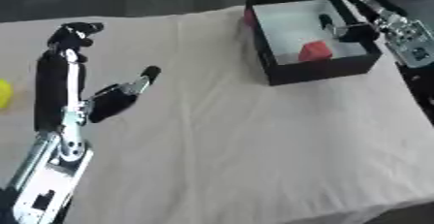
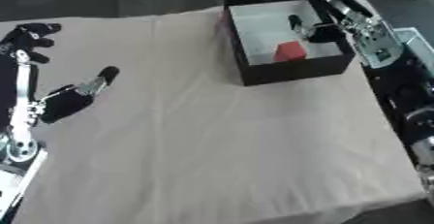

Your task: Pick up the objects with one hand, pass them to the other hand, and then place them into the box on the other side of the table.

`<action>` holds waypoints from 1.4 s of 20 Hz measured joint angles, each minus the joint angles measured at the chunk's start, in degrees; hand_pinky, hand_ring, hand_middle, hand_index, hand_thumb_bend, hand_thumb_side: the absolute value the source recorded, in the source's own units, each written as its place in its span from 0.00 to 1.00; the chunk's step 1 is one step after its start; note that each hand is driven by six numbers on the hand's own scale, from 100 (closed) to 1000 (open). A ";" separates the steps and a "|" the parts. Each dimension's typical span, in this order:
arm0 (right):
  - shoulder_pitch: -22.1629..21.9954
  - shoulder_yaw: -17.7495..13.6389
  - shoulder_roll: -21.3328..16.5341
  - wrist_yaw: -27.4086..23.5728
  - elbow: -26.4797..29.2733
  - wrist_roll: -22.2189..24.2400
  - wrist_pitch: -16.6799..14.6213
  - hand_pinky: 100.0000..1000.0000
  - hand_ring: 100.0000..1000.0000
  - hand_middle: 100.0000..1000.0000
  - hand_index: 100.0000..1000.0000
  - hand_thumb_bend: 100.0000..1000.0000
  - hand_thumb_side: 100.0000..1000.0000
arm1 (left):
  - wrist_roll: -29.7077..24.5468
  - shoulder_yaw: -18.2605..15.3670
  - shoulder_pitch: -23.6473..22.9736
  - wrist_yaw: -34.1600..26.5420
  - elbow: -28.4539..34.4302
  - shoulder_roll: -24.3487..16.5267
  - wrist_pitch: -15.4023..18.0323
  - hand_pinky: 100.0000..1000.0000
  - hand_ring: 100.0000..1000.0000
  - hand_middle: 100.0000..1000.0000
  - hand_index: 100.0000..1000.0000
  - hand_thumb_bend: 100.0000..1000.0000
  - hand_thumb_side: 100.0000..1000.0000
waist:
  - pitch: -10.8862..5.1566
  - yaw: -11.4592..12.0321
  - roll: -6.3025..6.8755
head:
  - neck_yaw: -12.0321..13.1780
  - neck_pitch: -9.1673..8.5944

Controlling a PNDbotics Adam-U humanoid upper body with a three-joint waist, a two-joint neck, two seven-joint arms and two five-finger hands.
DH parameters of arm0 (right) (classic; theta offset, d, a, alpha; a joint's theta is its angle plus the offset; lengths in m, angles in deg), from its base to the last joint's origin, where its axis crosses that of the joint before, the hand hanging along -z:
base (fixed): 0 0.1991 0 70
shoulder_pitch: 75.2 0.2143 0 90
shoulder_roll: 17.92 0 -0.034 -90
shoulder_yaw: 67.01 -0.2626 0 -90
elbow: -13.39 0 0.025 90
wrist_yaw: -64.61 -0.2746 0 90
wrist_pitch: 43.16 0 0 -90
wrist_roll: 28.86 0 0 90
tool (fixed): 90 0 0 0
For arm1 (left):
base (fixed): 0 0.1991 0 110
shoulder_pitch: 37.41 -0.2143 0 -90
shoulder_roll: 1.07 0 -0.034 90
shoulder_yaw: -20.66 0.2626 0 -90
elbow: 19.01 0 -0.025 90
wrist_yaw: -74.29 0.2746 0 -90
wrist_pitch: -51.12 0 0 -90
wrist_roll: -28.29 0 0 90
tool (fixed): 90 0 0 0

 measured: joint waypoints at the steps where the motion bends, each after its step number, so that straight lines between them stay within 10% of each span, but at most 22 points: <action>1: -0.02 0.00 -0.33 -3.34 1.38 1.06 0.87 1.00 1.00 1.00 1.00 0.00 0.41 | 0.08 -0.16 0.00 -0.02 0.05 -0.20 -0.21 0.54 0.64 0.70 0.75 0.67 0.36 | -0.02 0.03 -0.01 | 0.74 0.16; 12: -3.77 -3.10 -6.80 -29.50 8.67 15.86 11.63 1.00 1.00 1.00 1.00 0.00 0.41 | -3.52 -2.61 0.96 -0.46 1.35 -3.52 -6.00 0.58 0.68 0.73 0.76 0.65 0.35 | -0.74 0.06 0.07 | 6.13 1.61; 28: -7.13 -4.63 -9.56 -30.34 8.00 14.36 11.14 1.00 1.00 1.00 0.98 0.00 0.41 | -20.85 -7.39 1.48 -13.40 2.82 -20.61 -20.98 0.67 0.74 0.74 0.78 0.67 0.39 | -1.35 1.05 1.20 | 6.64 2.45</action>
